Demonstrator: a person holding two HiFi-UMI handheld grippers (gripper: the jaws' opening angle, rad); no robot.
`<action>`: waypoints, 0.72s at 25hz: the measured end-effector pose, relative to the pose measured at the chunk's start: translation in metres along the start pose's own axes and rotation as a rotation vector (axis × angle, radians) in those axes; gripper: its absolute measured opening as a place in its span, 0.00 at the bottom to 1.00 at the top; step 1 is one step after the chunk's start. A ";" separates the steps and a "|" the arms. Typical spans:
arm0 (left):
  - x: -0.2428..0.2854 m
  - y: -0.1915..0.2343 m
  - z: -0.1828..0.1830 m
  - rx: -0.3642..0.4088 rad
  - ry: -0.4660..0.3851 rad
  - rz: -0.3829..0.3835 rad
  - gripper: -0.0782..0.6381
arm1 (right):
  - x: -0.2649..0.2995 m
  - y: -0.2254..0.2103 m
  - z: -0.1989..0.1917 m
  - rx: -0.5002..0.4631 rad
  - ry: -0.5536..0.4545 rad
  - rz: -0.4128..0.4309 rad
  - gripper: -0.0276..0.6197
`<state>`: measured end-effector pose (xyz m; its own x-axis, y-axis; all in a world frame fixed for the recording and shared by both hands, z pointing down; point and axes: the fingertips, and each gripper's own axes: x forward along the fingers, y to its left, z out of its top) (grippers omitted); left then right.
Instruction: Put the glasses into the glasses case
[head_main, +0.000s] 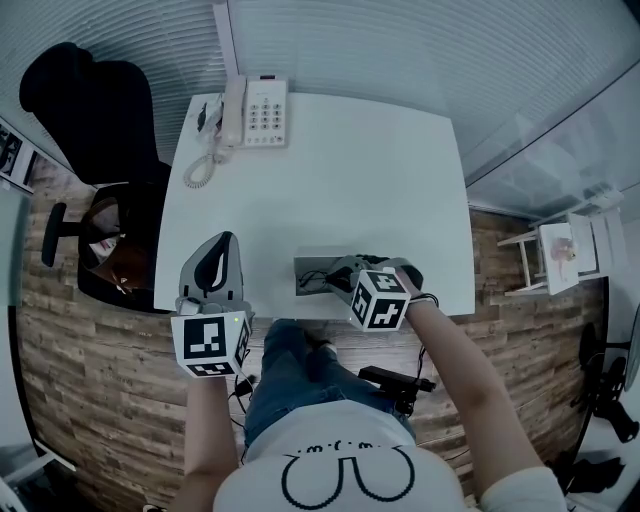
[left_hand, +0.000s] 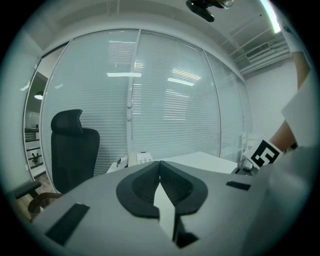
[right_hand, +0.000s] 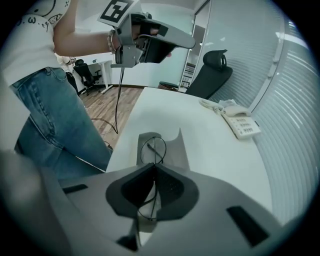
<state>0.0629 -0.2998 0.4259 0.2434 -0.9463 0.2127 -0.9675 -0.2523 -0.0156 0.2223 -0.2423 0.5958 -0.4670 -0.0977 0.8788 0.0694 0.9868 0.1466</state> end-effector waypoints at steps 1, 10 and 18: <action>0.001 0.001 0.000 -0.002 0.002 0.001 0.13 | 0.002 0.001 0.000 0.006 0.003 0.008 0.07; 0.006 -0.001 -0.001 -0.005 0.004 -0.018 0.13 | 0.013 0.010 0.002 0.071 0.008 0.047 0.08; 0.007 -0.002 0.005 0.002 -0.010 -0.028 0.13 | 0.001 0.001 0.004 0.109 0.000 -0.019 0.20</action>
<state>0.0671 -0.3071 0.4230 0.2713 -0.9408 0.2033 -0.9601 -0.2793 -0.0112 0.2182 -0.2404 0.5948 -0.4671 -0.1161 0.8765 -0.0359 0.9930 0.1124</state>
